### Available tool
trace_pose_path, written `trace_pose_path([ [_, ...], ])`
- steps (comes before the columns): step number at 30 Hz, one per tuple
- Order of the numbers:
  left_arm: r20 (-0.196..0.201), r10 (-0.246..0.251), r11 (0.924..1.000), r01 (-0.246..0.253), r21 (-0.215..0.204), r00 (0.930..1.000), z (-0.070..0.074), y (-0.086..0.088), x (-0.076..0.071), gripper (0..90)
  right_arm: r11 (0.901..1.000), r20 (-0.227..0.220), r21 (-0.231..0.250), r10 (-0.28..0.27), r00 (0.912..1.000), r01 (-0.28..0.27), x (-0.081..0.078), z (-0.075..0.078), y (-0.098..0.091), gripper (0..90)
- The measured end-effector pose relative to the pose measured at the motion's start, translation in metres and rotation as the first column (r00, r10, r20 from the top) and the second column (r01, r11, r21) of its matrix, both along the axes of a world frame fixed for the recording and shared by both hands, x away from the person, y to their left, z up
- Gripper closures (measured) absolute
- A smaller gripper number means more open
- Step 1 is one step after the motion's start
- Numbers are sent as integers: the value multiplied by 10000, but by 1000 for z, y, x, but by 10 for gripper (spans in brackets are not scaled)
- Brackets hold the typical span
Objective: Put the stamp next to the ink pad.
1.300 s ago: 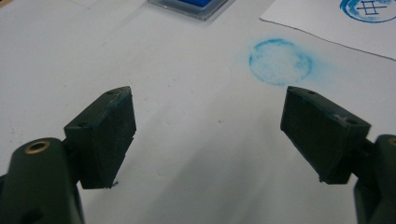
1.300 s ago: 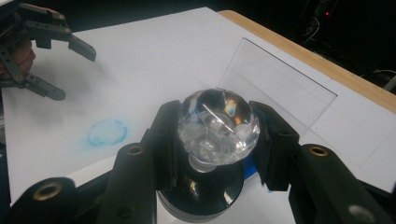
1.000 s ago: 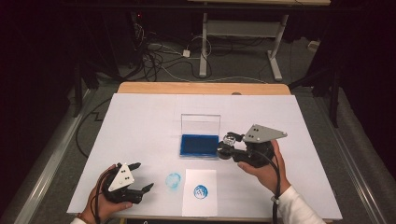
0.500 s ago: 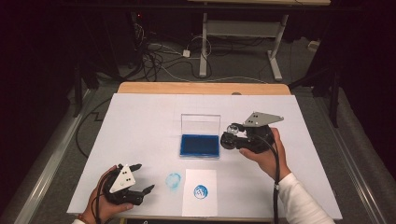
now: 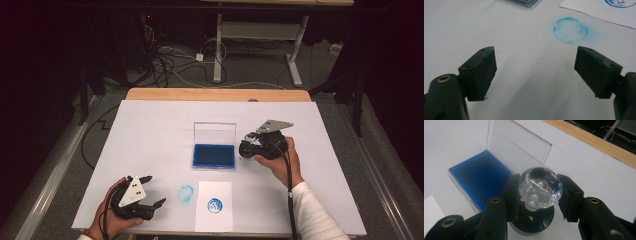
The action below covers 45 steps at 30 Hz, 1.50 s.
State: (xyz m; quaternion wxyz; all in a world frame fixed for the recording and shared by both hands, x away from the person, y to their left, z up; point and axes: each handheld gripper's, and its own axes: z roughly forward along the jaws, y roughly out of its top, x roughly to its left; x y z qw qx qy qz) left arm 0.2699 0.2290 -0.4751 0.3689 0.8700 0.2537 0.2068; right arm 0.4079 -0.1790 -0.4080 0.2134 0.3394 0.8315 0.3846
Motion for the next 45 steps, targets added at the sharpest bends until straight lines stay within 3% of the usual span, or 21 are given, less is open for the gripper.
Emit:
trace_pose_path([
  [5,-17,-6,10000,6,19,10000,0,-2,0,176,9999,-211,-113,-90,9997,88,3,-11,3,570],
  [21,34,-87,9998,86,184,10000,0,-3,0,176,9988,-291,-434,-223,9993,210,3,-25,6,569],
  [45,-27,-163,9994,164,311,9999,0,-3,-1,176,9973,-405,-638,-386,9984,360,5,-31,5,563],
])
